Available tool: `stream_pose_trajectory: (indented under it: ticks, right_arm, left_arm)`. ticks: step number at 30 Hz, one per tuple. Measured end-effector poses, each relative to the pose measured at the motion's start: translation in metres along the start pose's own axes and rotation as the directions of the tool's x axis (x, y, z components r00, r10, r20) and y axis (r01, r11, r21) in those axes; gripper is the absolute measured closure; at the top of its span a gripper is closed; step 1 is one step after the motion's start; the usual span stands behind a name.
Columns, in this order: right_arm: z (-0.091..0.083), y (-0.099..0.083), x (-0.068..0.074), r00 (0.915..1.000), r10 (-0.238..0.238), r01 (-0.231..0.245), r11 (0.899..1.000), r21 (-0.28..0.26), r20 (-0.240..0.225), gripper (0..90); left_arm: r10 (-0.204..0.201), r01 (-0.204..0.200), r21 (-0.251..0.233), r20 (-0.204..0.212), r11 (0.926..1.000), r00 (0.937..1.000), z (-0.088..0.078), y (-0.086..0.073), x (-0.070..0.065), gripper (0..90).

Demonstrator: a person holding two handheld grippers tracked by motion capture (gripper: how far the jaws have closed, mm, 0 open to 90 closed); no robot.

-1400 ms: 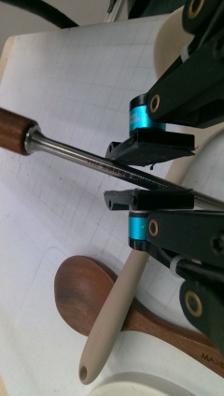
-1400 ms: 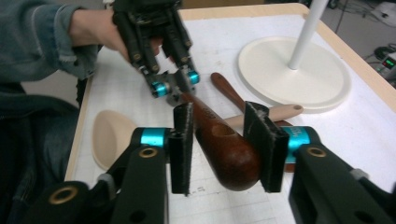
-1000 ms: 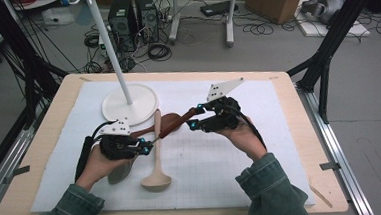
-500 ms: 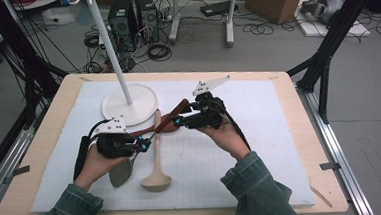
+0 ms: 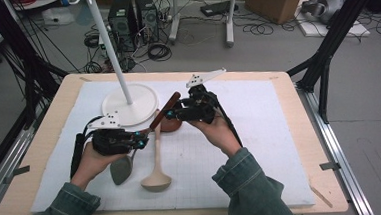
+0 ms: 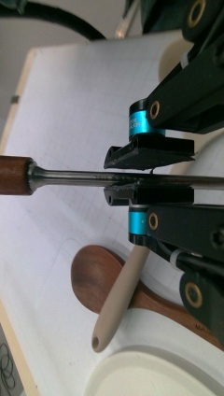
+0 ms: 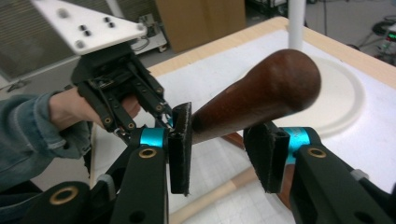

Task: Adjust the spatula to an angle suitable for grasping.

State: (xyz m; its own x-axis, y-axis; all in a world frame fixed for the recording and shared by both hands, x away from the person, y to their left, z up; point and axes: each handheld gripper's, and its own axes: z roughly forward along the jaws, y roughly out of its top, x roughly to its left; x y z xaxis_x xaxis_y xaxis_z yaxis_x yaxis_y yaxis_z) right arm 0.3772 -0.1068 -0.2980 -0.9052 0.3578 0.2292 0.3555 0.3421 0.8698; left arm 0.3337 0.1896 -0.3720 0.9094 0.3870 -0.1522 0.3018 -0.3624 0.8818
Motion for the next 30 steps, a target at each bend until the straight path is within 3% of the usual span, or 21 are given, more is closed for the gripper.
stream_pose_trajectory:
  ticks: [3,7,14,20,24,27,30]
  right_arm:
    - [0.001,0.006,0.003,0.9996,-0.019,0.019,1.0,-0.003,-0.02,65.3]
    - [0.005,0.017,0.008,0.9978,-0.042,0.041,0.999,-0.012,-0.051,66.8]
    - [0.014,0.032,0.018,0.9969,-0.076,0.075,0.996,-0.05,-0.023,65.6]
    - [0.028,0.04,0.025,0.9976,-0.069,0.069,0.997,-0.035,-0.002,63.0]
    - [0.036,0.043,0.027,0.9972,-0.074,0.074,0.997,-0.033,-0.012,65.5]
    - [0.037,0.045,0.027,0.9973,-0.067,0.066,0.997,-0.041,-0.03,67.5]
    - [0.037,0.046,0.025,0.9961,-0.058,0.055,0.997,-0.045,-0.066,69.2]
  left_arm:
    - [-0.023,0.023,-0.028,0.03,0.9993,0.9993,-0.004,0.002,0.004,77.0]
    - [-0.018,0.019,-0.049,0.026,0.9986,0.9995,-0.011,0.008,0.006,81.3]
    - [0.003,-0.005,-0.066,-0.033,0.9978,0.9995,-0.018,0.016,0.003,83.5]
    - [0.007,-0.014,-0.089,-0.077,0.9959,0.997,-0.022,0.019,0.002,83.6]
    - [-0.001,-0.009,-0.103,-0.101,0.9946,0.9949,-0.023,0.021,0.002,83.6]
    - [-0.009,0.0,-0.107,-0.085,0.9942,0.9963,-0.026,0.021,0.004,83.4]
    - [-0.029,0.024,-0.122,-0.036,0.9923,0.9989,-0.028,0.02,0.007,80.9]
